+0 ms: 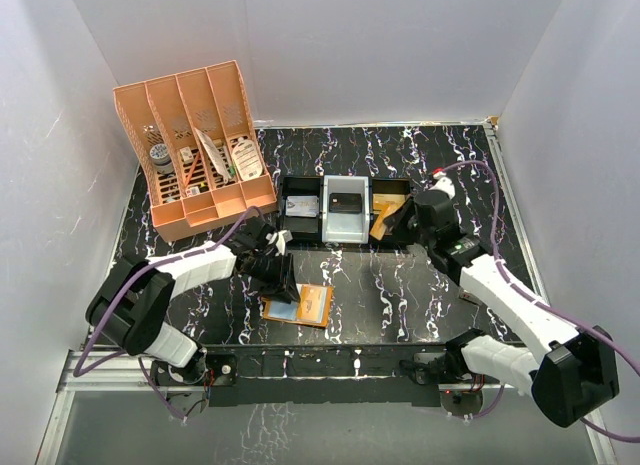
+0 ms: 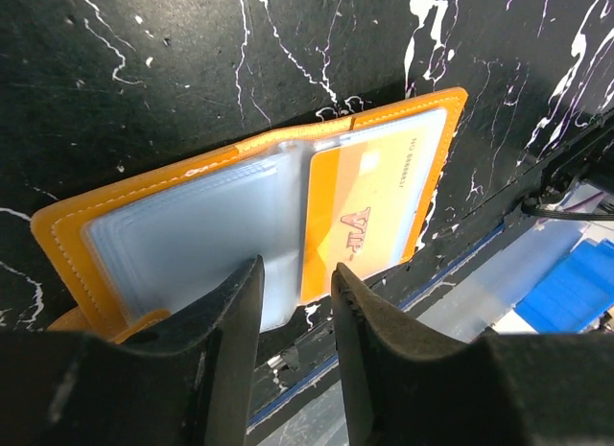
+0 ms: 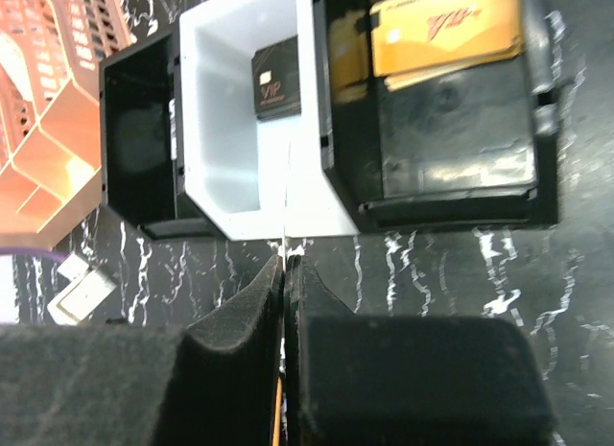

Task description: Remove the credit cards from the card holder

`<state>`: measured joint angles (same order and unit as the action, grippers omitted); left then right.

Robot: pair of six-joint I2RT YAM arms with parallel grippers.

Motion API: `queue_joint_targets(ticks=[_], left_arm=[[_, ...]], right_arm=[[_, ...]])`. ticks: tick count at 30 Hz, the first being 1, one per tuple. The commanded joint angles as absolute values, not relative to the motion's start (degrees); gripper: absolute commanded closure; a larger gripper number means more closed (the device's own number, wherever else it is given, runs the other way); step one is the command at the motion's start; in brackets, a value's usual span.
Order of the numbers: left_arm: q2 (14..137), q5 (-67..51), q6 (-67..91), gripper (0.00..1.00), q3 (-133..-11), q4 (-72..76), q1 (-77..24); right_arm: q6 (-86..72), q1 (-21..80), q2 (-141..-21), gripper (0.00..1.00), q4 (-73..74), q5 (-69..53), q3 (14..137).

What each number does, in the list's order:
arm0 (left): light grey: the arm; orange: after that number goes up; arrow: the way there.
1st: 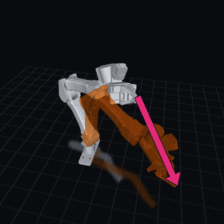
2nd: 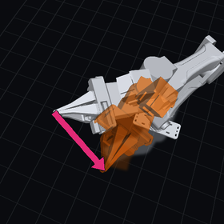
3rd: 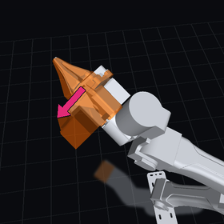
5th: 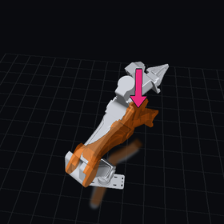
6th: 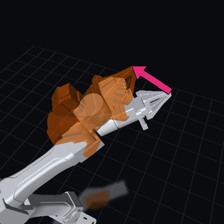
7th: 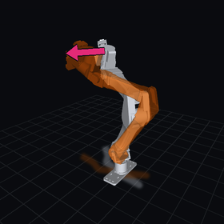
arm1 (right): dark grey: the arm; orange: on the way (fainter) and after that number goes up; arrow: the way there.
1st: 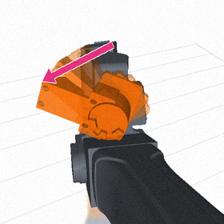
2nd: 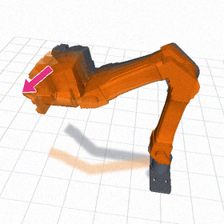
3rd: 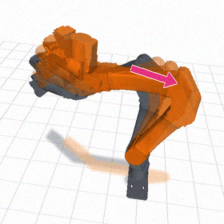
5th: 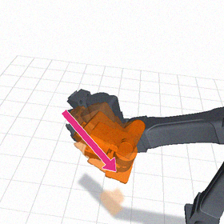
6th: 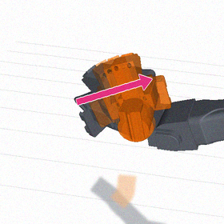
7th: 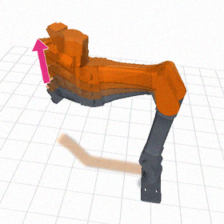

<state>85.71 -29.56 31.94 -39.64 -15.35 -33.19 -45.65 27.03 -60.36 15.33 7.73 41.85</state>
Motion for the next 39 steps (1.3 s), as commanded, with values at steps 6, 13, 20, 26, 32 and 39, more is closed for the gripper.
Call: queue_joint_targets(ticks=[6, 13, 20, 26, 32, 39], left_arm=[[77.9, -22.8, 31.9, 0.56, -40.6, -18.9, -33.3], [71.4, -15.4, 34.0, 0.42, -40.0, -18.3, -33.4], [63.0, -8.0, 36.0, 0.16, -38.7, -19.6, -33.3], [59.5, -5.1, 37.0, 0.07, -38.4, -20.4, -33.1], [56.4, -0.6, 39.3, 0.01, -38.5, -23.4, -33.1], [55.6, -2.0, 40.8, 0.01, -38.2, -24.7, -33.1]], right_arm=[[-32.1, 18.5, -59.9, 1.00, 15.6, 3.5, 49.3], [-17.1, 18.4, -59.5, 1.00, 7.9, 3.4, 50.0], [10.8, 18.6, -60.3, 1.00, 1.7, -2.8, 49.5], [32.3, 19.0, -67.3, 1.00, 8.3, 0.8, 52.5], [45.8, 19.0, -72.0, 1.00, 2.8, 0.4, 49.7], [47.6, 19.1, -77.9, 1.00, 0.8, -2.8, 50.0]])
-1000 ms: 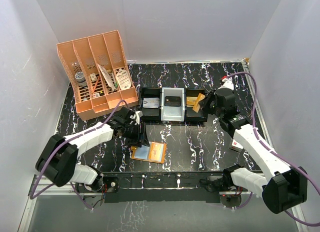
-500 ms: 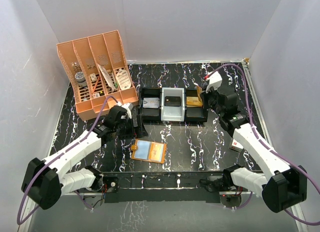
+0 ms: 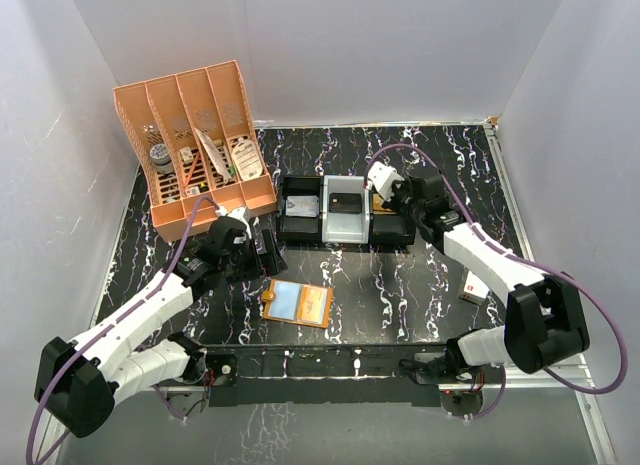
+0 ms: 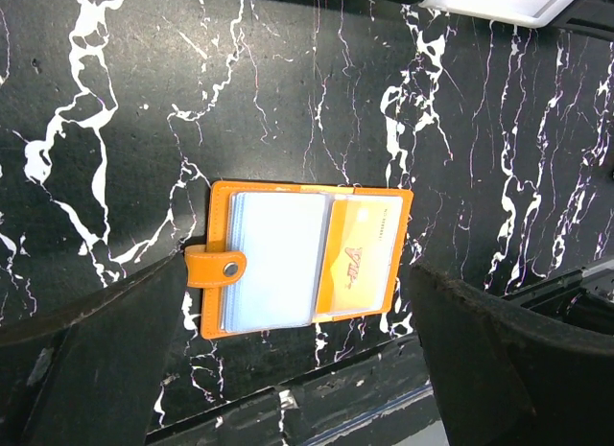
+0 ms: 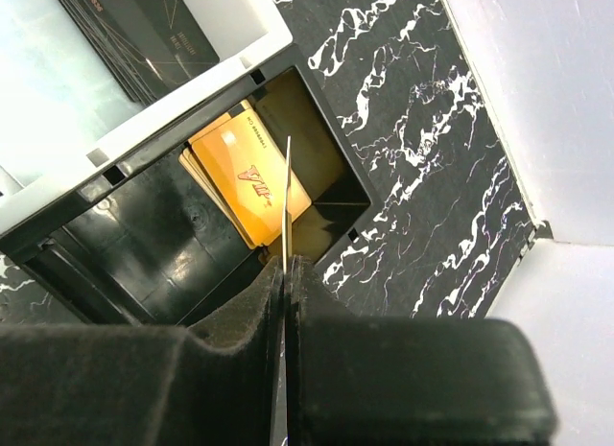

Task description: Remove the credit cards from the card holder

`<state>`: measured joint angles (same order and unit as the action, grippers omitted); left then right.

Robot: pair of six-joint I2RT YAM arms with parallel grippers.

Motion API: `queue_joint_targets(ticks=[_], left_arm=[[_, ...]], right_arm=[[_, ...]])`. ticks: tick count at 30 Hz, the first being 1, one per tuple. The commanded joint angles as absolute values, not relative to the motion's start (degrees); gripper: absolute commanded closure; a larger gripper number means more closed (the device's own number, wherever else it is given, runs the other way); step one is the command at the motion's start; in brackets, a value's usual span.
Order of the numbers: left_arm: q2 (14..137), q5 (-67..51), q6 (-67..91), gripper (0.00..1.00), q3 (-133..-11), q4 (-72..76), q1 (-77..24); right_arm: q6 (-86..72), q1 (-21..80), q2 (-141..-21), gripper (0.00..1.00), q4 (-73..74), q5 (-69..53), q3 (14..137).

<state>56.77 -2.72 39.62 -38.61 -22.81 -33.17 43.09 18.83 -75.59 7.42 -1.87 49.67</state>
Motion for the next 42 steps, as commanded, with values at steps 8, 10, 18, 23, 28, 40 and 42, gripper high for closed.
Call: queue_joint_targets(ticks=[8, 10, 18, 23, 28, 40, 42], left_arm=[[57.0, 0.4, 39.7, 0.01, -40.2, -27.8, -33.0], [57.1, 0.7, 39.5, 0.01, -40.6, -28.0, -33.0], [56.3, 1.1, 39.2, 0.01, -41.0, -28.5, -33.0], [56.6, 0.6, 39.4, 0.01, -40.5, -28.5, -33.0], [55.7, -0.5, 40.1, 0.02, -39.5, -27.4, -33.0], [55.9, -1.6, 39.2, 0.06, -39.3, -27.8, -33.0], [56.1, -1.9, 39.3, 0.06, -39.1, -27.4, -33.0]], right_arm=[[49.4, 19.0, -83.7, 1.00, -1.5, -1.7, 51.7], [50.6, 19.0, -85.3, 1.00, -2.8, -1.3, 51.4], [53.5, 18.3, -92.7, 1.00, -7.2, 0.6, 54.2], [55.1, 18.3, -96.3, 1.00, -6.4, 0.7, 57.4], [56.2, 18.2, -100.2, 1.00, -5.9, 0.5, 59.1], [56.8, 17.8, -102.6, 0.85, -1.0, -5.2, 59.8], [56.8, 17.6, -101.8, 0.74, -0.2, -5.9, 59.5]])
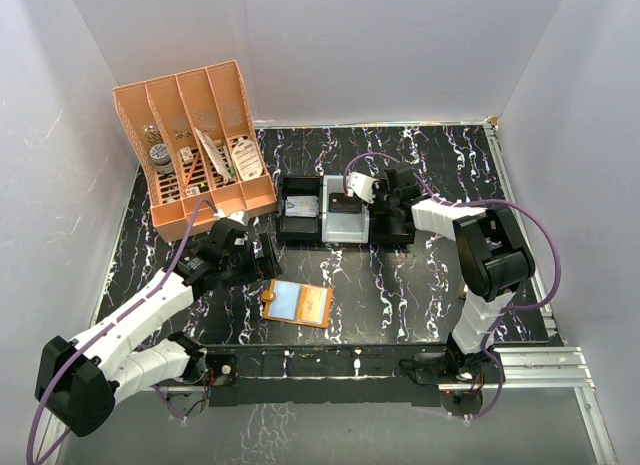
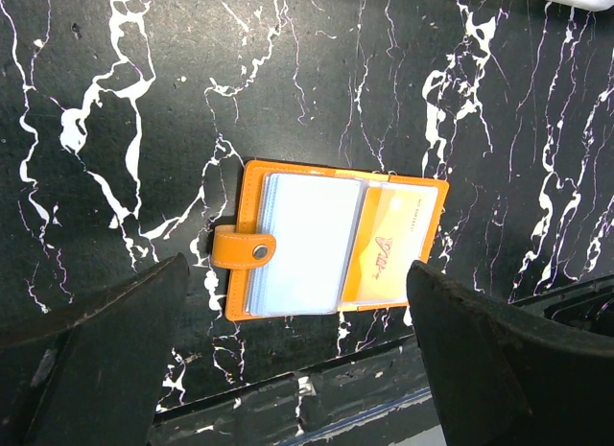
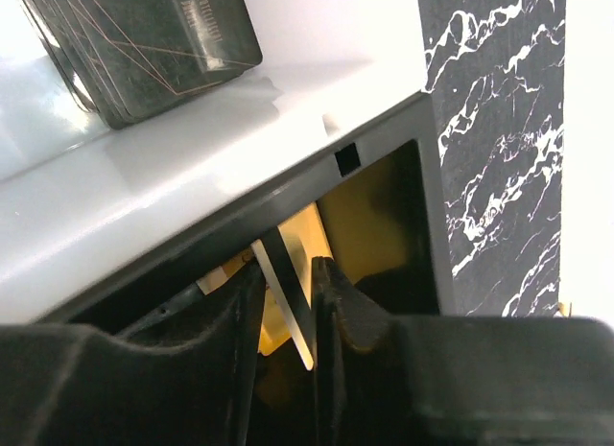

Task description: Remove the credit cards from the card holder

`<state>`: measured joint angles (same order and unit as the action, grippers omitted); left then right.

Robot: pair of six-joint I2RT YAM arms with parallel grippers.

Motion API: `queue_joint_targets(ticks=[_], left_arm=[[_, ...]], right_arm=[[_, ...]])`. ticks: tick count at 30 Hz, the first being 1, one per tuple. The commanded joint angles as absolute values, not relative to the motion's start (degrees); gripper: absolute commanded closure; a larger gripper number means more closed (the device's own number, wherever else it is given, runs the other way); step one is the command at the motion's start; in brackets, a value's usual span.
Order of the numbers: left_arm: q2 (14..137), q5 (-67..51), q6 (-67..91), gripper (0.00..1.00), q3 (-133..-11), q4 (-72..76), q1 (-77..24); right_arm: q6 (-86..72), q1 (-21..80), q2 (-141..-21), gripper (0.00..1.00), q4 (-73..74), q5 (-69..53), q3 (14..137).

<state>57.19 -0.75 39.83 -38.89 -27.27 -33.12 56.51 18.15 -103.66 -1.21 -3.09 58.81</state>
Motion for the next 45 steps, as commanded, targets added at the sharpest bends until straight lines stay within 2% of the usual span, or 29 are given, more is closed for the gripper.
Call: queue_joint_targets(ticks=[1, 11, 17, 19, 23, 27, 36, 45], left_arm=[[56.3, -2.1, 39.2, 0.06, -39.1, -27.3, -33.0], [57.6, -3.9, 39.3, 0.06, -39.0, -26.0, -33.0], [57.6, -5.0, 39.4, 0.10, -38.5, -24.6, -33.0], [57.8, -5.4, 39.5, 0.11, -38.5, -24.0, -33.0], [58.3, -5.5, 39.3, 0.11, -39.2, -24.2, -33.0], [58.6, -5.7, 38.8, 0.11, -39.5, -24.2, -33.0], [58.0, -6.1, 40.0, 0.12, -38.3, -23.8, -33.0], [58.2, -9.0, 39.1, 0.13, -38.7, -21.8, -33.0]], right_arm=[[56.5, 17.5, -101.5, 0.70, 0.2, -6.2, 59.6], [49.1, 16.4, -93.5, 0.61, 1.4, -8.6, 58.9], [20.6, 16.3, -89.2, 0.53, 0.0, -7.0, 58.6], [6.5, 16.2, -88.8, 0.55, 2.1, -5.4, 59.5], [-12.3, 16.2, -92.9, 0.64, 19.5, -0.5, 66.5], [-15.0, 16.3, -96.2, 0.69, 26.6, -5.9, 69.1], [-19.4, 16.3, -100.9, 0.78, 28.6, 1.0, 71.9], [-21.9, 16.2, -106.3, 0.79, 26.2, 4.7, 74.1]])
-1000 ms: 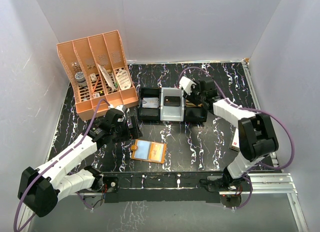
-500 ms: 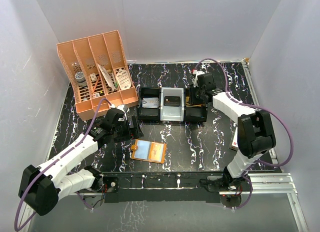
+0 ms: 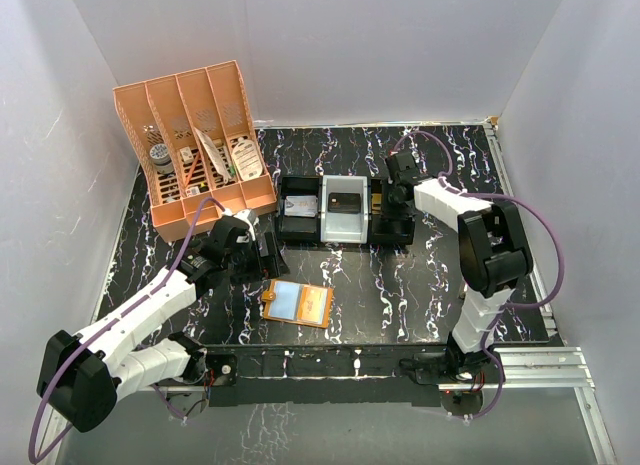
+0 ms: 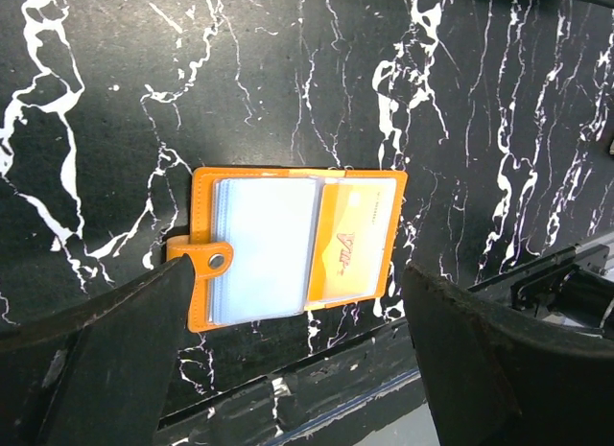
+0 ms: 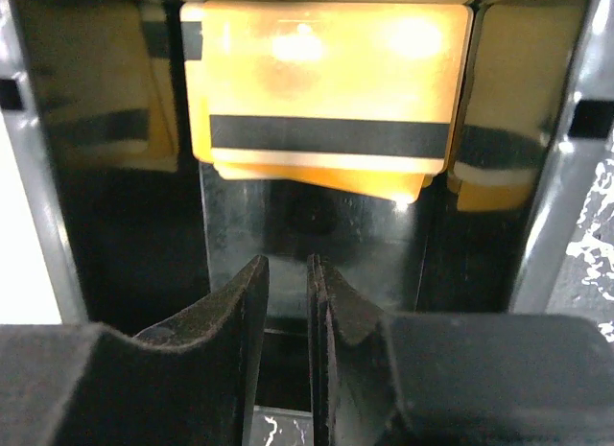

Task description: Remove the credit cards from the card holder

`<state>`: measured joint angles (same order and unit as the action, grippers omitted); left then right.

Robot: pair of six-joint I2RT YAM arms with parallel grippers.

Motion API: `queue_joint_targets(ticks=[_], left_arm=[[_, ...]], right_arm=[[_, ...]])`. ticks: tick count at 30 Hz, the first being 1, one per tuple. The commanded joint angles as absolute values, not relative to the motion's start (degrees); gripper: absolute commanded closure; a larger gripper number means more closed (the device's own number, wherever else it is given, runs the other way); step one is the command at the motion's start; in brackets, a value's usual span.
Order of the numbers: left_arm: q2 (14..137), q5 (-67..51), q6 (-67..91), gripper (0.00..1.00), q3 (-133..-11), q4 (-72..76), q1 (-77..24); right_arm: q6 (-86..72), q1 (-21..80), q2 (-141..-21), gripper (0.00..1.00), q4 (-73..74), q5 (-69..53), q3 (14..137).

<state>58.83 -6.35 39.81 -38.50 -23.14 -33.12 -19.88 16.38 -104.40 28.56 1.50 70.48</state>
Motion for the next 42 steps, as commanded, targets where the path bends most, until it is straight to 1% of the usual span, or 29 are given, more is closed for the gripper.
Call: queue_joint_targets(ticks=[1, 12, 20, 21, 23, 28, 32, 34, 35, 38, 39, 40, 41, 42], left_arm=[[58.2, -9.4, 39.1, 0.13, -38.8, -21.5, -33.0], [60.4, -13.3, 38.1, 0.14, -38.9, -19.2, -33.0], [61.5, -15.0, 37.7, 0.15, -39.0, -18.2, -33.0], [61.7, -15.2, 37.5, 0.15, -39.1, -18.5, -33.0], [61.9, -15.4, 37.0, 0.15, -39.4, -19.2, -33.0], [62.2, -16.2, 36.8, 0.15, -39.2, -18.4, -33.0], [62.8, -17.6, 37.2, 0.15, -38.8, -16.9, -33.0], [63.3, -18.4, 37.0, 0.11, -39.1, -16.7, -33.0], [63.5, -18.6, 36.8, 0.09, -39.3, -16.8, -33.0], [63.3, -19.0, 35.9, 0.04, -39.8, -16.8, -33.0], [63.0, -18.5, 36.0, 0.02, -40.0, -16.9, -33.0], [62.4, -16.8, 36.1, 0.01, -40.2, -17.2, -33.0], [61.6, -15.3, 36.5, 0.01, -40.2, -17.5, -33.0], [60.9, -14.2, 36.7, 0.01, -40.3, -17.6, -33.0]], right_arm=[[-21.9, 16.2, -106.9, 0.79, 26.1, 5.1, 74.7], [-22.6, 16.4, -109.5, 0.77, 21.3, 12.5, 74.7], [-22.7, 16.4, -109.2, 0.71, 16.2, 13.4, 73.5], [-22.6, 16.5, -109.2, 0.71, 17.9, 12.7, 74.3], [-22.8, 16.5, -108.1, 0.70, 19.1, 11.2, 74.9], [-23.0, 16.5, -101.3, 0.64, 19.9, 10.6, 71.3], [-23.1, 16.5, -93.4, 0.54, 21.6, 12.6, 69.2], [-21.9, 16.5, -89.5, 0.47, 22.3, 15.7, 69.2], [-20.7, 16.5, -88.0, 0.42, 23.3, 17.7, 70.2], [-18.1, 16.4, -83.1, 0.17, 25.2, 22.7, 72.9], [-18.2, 16.4, -81.4, 0.12, 25.3, 23.8, 73.1], [-18.7, 16.4, -79.8, 0.04, 25.2, 24.3, 72.9], [-19.8, 16.4, -78.0, 0.02, 24.9, 23.8, 72.3], [-21.2, 16.3, -75.9, 0.02, 24.2, 22.9, 70.7]])
